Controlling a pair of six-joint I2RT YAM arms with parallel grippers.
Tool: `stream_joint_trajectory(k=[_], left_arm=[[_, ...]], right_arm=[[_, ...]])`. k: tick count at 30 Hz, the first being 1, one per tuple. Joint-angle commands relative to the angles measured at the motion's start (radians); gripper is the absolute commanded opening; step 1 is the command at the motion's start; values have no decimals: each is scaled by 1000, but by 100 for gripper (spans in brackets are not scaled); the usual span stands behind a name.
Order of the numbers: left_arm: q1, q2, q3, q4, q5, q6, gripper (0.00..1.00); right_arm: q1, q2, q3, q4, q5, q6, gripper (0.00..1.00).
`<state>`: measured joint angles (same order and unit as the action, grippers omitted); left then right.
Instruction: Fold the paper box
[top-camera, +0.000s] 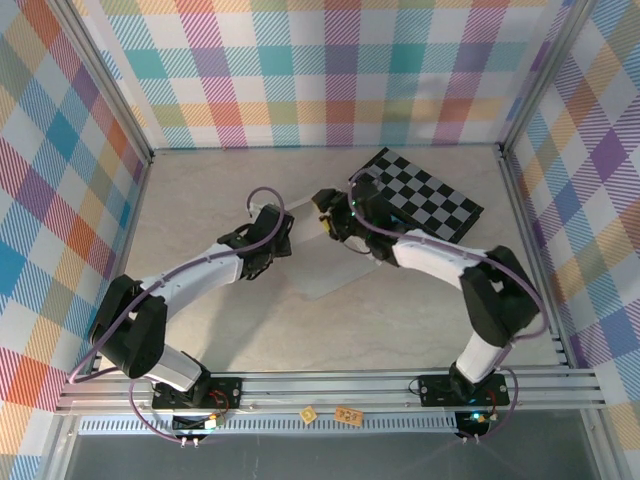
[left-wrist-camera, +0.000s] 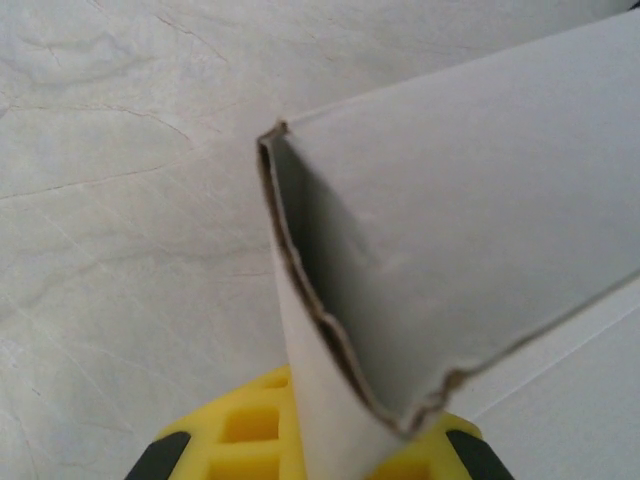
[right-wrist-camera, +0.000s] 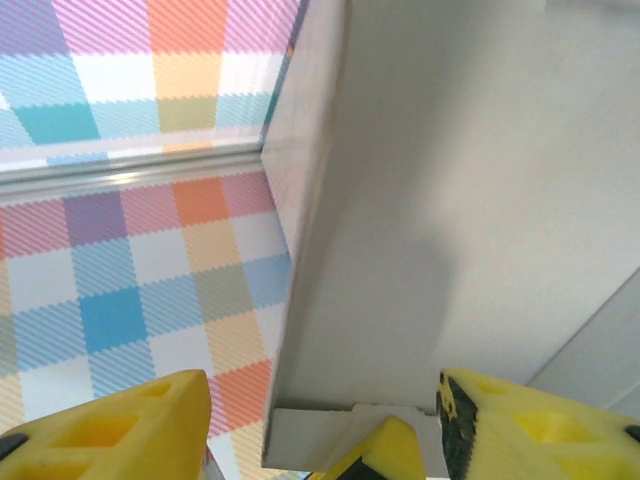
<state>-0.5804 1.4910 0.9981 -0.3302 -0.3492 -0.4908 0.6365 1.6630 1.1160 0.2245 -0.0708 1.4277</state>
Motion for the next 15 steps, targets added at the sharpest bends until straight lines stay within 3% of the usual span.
stream_joint_trajectory(k=[1,9,15], left_arm=[[37,-15,81,-208,91,-16,0],[66,27,249,-428,159,51,0],[68,46,328,-528,232,133,0]], right_arm=[[-35,-81,123,-377,26,-164,62],[-105,-168,218,-654,50,-311,62],[-116,-124,389,-861,69,-474,63]])
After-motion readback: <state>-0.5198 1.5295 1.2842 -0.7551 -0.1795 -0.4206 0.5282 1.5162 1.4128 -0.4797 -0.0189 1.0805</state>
